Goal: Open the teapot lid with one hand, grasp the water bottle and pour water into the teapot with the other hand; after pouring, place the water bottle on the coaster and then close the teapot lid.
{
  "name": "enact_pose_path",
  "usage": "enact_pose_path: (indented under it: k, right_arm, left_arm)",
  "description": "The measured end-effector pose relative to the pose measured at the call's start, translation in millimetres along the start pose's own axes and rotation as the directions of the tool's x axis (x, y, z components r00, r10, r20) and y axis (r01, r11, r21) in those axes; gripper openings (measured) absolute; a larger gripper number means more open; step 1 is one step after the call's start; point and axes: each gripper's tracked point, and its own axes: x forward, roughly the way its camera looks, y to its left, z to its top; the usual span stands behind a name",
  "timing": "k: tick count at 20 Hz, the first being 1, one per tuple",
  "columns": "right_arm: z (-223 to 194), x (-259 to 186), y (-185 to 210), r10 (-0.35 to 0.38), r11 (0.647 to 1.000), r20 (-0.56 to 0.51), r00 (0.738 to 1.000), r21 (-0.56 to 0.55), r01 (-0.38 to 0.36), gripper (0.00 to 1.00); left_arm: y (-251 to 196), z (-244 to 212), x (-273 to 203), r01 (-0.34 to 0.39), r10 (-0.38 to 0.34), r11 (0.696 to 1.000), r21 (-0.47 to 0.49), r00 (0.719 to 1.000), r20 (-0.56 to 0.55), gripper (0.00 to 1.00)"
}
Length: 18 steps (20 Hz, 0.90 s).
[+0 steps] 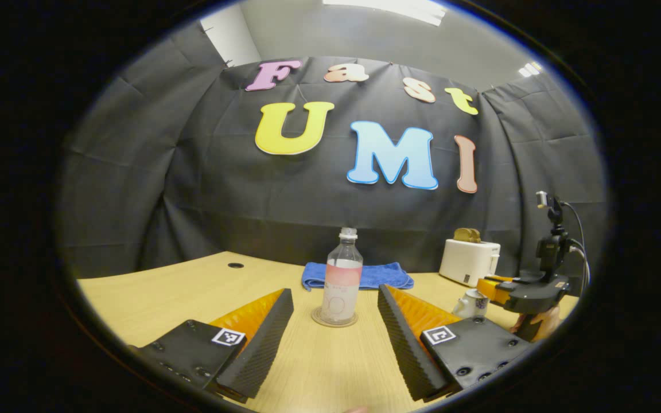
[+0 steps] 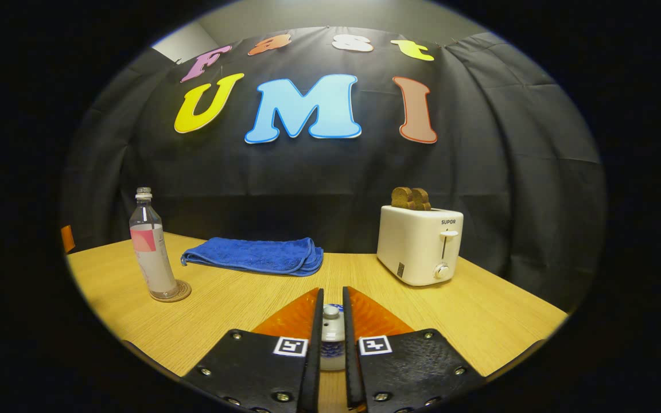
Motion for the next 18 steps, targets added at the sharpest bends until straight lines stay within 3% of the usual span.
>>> enact_pose_path:
  k: [2, 3, 4, 5, 7, 10, 14, 18]
  right_arm:
    - [10.5, -23.7, 1.1, 0.000, 0.999, 0.030, 1.000, 0.035, -0.001, 0.26]
    - [5.2, -46.3, 11.4, 0.023, 0.998, 0.020, 1.000, 0.050, -0.024, 0.43]
    - [2.3, -62.2, 16.8, 0.035, 0.999, 0.015, 0.999, 0.031, -0.035, 0.53]
    - [-0.2, -80.3, 21.1, 0.027, 1.000, 0.016, 0.999, 0.005, -0.027, 0.68]
    - [0.2, -111.1, 23.7, 0.001, 0.999, 0.045, 0.999, -0.033, 0.000, 0.82]
    - [0.2, -138.3, 38.3, 0.019, 1.000, 0.060, 0.998, -0.004, -0.019, 0.81]
    - [-20.9, -139.6, 41.1, 0.007, 0.999, -0.002, 1.000, 0.042, -0.007, 0.81]
    - [-13.0, -140.9, 43.7, -0.022, 0.999, 0.028, 0.999, 0.036, 0.021, 0.81]
  left_arm:
    - [-2.3, -6.6, 1.6, 0.008, -0.008, 1.000, 0.004, 1.000, -0.008, 1.00]
    - [-6.1, -10.3, 3.7, 0.013, -0.013, 1.000, -0.001, 1.000, -0.015, 1.00]
    - [-10.8, -12.9, 3.8, 0.018, -0.018, 1.000, -0.015, 1.000, -0.019, 1.00]
    - [-16.2, -16.5, 3.0, 0.021, -0.022, 0.999, -0.032, 1.000, -0.021, 1.00]
    - [-26.2, -20.3, -2.0, 0.030, -0.031, 0.999, -0.046, 0.999, -0.019, 1.00]
    - [-39.9, -22.3, -9.4, 0.035, -0.035, 0.999, -0.020, 0.999, -0.008, 1.00]
    - [-58.4, -30.3, -18.4, 0.033, -0.032, 0.999, 0.032, 0.999, -0.013, 1.00]
    - [-74.4, -40.8, -22.2, 0.039, -0.036, 0.997, 0.069, 0.998, -0.053, 1.00]
